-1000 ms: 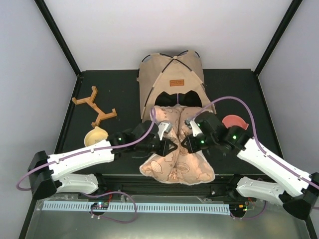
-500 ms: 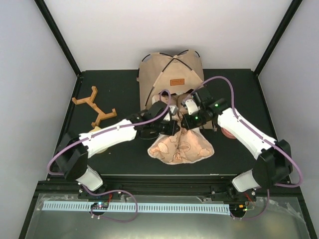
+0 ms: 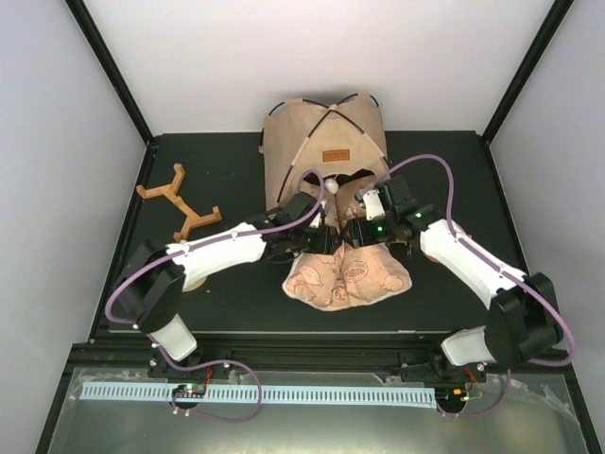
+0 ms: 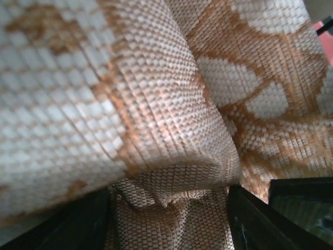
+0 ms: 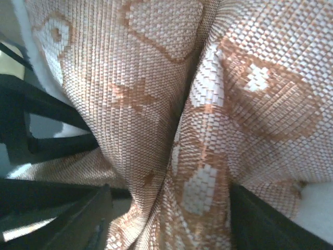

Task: Set up the pet tent

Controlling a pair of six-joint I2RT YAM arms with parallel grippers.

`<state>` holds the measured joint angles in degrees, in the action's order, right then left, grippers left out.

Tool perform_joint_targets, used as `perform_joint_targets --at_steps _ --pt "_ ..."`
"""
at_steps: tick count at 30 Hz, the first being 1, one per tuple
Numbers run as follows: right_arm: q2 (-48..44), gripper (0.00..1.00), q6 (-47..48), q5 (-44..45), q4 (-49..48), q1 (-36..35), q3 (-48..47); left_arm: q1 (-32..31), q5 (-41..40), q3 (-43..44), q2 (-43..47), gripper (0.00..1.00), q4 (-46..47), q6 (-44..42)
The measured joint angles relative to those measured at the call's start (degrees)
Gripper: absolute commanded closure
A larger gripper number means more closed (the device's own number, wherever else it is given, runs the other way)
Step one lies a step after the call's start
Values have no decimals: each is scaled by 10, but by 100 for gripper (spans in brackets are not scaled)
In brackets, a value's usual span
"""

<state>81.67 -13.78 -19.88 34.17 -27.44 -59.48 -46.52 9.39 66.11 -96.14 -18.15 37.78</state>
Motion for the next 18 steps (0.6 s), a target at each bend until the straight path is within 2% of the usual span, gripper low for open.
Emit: perform_joint_targets --at_steps 2,9,11,16,18 --pt "-26 23 -3 -3 -9 -2 15 -6 -12 -24 30 27 2 1" --pt "-89 9 -23 22 -11 -22 27 -27 -18 -56 166 8 -19 1" --pt "-93 1 -30 38 -4 -26 27 -27 -19 -56 201 8 -30 -2" --pt "-93 0 -49 101 31 -61 14 -11 -31 -56 275 10 -66 -17" --pt "-93 0 -63 126 41 -86 4 9 -35 -56 299 14 -82 -25"
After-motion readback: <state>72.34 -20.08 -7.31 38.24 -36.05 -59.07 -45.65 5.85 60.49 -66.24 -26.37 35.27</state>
